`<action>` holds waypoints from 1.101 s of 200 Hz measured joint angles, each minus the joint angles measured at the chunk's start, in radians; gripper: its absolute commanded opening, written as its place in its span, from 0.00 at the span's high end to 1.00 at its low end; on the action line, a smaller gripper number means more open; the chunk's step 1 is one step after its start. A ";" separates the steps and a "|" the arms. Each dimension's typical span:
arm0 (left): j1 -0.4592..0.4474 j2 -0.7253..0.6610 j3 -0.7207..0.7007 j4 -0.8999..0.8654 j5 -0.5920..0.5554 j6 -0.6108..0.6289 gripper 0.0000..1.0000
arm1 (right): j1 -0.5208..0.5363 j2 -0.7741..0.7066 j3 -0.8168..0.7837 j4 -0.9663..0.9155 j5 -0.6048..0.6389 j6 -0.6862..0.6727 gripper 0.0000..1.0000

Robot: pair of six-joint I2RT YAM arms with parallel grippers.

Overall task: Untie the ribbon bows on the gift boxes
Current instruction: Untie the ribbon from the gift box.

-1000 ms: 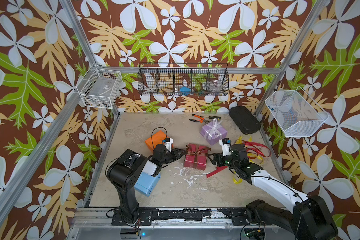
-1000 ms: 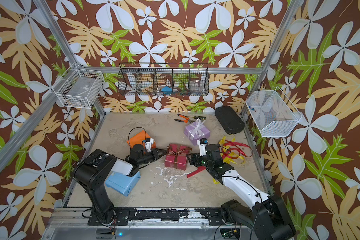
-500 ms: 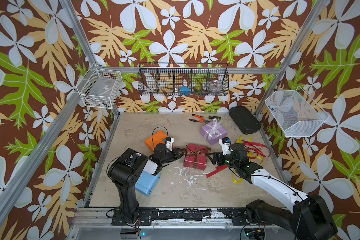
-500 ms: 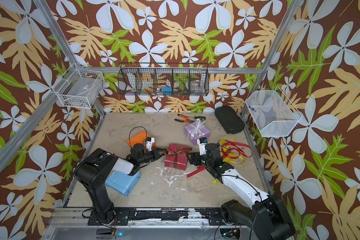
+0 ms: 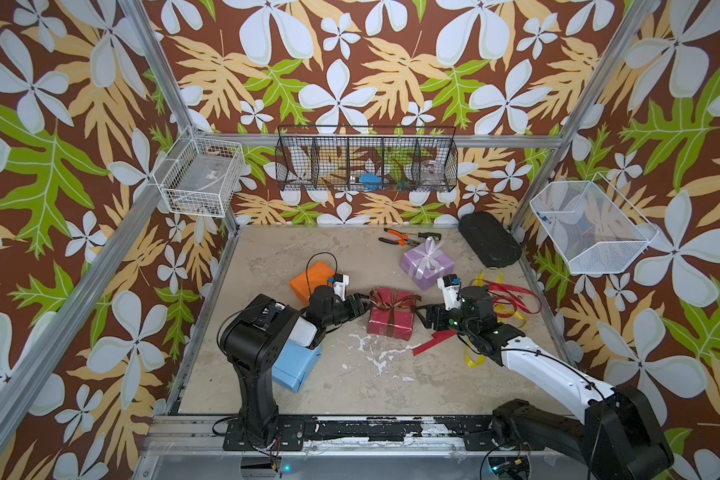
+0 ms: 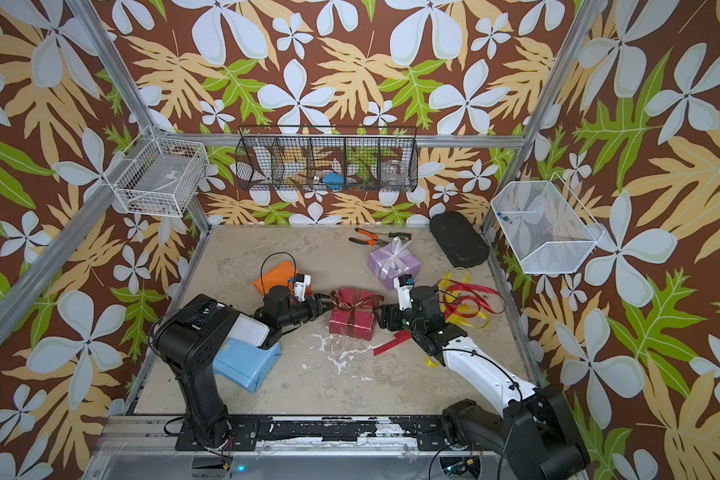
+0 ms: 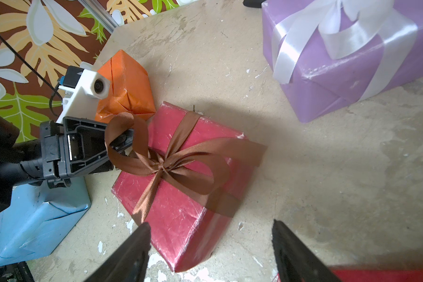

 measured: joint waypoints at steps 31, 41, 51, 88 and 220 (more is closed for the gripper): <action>0.000 0.002 0.038 -0.011 -0.001 0.004 0.59 | 0.000 -0.014 -0.008 -0.001 0.011 0.000 0.22; 0.000 0.002 0.044 -0.014 -0.001 0.008 0.69 | 0.000 -0.016 -0.008 -0.002 0.014 0.000 0.21; 0.000 0.002 0.046 -0.014 0.000 0.012 0.76 | 0.000 -0.016 -0.008 -0.002 0.014 0.000 0.21; 0.000 -0.006 0.014 -0.001 0.008 0.011 0.84 | 0.000 -0.001 0.003 0.001 0.024 0.000 0.21; 0.000 -0.002 -0.026 0.032 0.049 -0.001 0.52 | -0.070 0.293 0.138 0.088 -0.013 0.021 0.34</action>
